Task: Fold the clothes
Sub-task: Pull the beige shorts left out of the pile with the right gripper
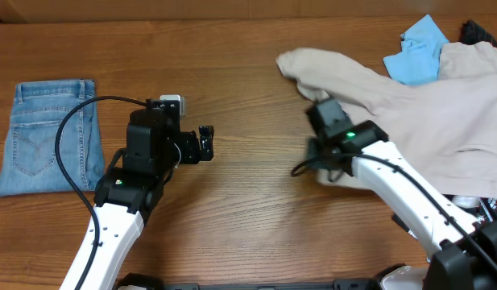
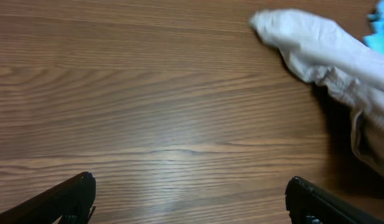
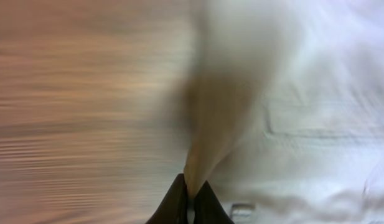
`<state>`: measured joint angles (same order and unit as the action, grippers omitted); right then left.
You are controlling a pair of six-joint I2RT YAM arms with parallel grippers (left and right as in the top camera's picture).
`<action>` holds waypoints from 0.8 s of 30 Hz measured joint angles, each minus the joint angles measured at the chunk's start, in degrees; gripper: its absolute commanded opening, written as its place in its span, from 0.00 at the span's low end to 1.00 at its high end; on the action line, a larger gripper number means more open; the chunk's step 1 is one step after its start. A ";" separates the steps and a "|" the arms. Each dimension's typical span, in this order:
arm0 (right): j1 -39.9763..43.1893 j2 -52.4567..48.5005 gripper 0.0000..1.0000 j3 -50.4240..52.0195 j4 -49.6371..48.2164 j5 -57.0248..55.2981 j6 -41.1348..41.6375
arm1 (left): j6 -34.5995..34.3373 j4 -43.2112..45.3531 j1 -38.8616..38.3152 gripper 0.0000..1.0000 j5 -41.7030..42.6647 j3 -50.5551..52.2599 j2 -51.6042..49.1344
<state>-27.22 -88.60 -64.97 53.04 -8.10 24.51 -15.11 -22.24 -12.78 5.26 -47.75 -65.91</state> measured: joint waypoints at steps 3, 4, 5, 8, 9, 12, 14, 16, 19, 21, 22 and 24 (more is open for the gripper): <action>-6.47 0.00 0.04 -4.72 -4.59 2.12 -0.81 | 0.00 -0.02 0.17 1.00 -1.70 0.00 0.00; -8.26 0.02 0.08 -5.38 -5.90 2.97 -0.92 | 0.00 -0.02 0.39 1.00 -2.01 0.00 0.00; -10.05 0.02 0.25 -5.55 -7.02 4.07 -1.07 | 0.00 -0.02 0.59 1.00 -2.38 0.00 0.00; -13.57 -0.24 0.45 -5.55 -8.31 7.15 -1.70 | 0.00 -0.02 1.31 1.00 -2.99 0.00 0.00; -14.03 -0.26 0.49 -5.55 -8.24 7.37 -1.86 | 0.00 -0.02 1.29 1.00 -2.95 0.00 0.00; -14.03 -0.31 0.62 -5.55 -7.28 5.64 -1.40 | 0.00 -0.04 1.29 1.00 -2.19 0.00 0.00; -13.53 -0.28 0.69 -5.55 -6.16 2.67 -0.39 | 0.00 -0.24 1.29 1.00 -0.92 0.00 0.00; -12.41 -0.15 0.69 -5.55 -5.44 -0.15 0.48 | 0.00 -0.76 1.29 1.00 0.61 0.00 0.00; -9.55 1.88 0.69 -5.55 -4.39 -2.78 1.16 | 0.00 -1.99 1.11 1.00 2.69 0.00 -0.09; -7.02 4.57 0.69 -5.55 -3.21 -3.58 1.55 | 0.00 -2.25 0.48 1.00 3.19 0.00 -0.61; -5.62 6.23 0.69 -5.55 -2.82 -4.07 1.73 | 0.00 -2.36 -0.31 1.00 3.45 0.00 -1.33; -2.95 9.07 0.69 -5.55 -1.33 -4.59 1.99 | 0.00 -2.34 -2.12 1.00 3.82 0.00 -3.13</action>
<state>-30.17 -79.53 -70.52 51.70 -12.69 26.50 -15.11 -24.58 -14.90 9.08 -47.75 -69.04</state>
